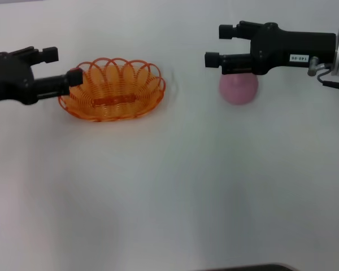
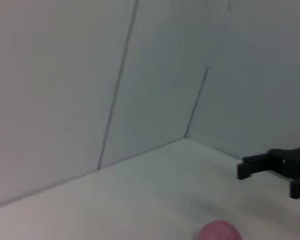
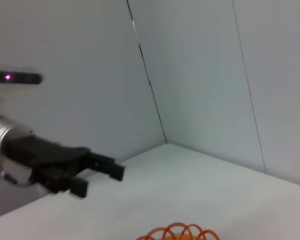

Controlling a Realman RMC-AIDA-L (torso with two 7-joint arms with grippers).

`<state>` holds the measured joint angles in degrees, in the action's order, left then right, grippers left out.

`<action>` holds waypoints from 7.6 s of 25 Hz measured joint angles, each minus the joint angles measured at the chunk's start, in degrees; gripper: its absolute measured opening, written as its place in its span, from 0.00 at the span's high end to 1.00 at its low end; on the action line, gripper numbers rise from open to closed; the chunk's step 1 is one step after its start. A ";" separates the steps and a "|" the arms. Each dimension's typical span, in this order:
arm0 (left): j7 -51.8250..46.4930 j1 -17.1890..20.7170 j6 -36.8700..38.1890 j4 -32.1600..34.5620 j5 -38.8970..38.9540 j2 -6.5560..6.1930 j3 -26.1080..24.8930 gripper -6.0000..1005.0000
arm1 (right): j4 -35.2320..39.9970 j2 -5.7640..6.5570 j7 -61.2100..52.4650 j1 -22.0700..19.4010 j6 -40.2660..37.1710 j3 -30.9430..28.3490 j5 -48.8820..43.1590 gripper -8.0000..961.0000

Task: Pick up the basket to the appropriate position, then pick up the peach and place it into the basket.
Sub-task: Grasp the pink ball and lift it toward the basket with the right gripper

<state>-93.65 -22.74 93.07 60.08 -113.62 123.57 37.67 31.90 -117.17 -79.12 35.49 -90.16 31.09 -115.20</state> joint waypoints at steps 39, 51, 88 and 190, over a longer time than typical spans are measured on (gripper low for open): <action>21.56 5.66 6.50 -18.28 3.06 0.39 -8.04 0.16 | 1.98 0.94 -3.57 -0.29 2.34 0.95 3.06 0.00; 21.57 5.07 6.51 -18.68 3.06 0.37 -7.62 0.16 | 16.26 3.35 -18.90 1.35 2.65 6.29 0.55 0.00; 21.24 4.11 6.34 -20.07 3.07 0.21 -7.61 0.16 | 23.31 0.69 -38.71 14.08 6.25 20.09 -32.10 0.01; 21.32 2.80 2.39 -22.87 3.44 0.17 -8.05 0.16 | 24.73 -2.17 -40.69 17.11 9.81 26.83 -39.32 0.92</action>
<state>-72.33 -19.94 95.46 37.21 -110.18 123.74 29.62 56.62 -119.33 -119.81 52.60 -80.35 57.91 -154.51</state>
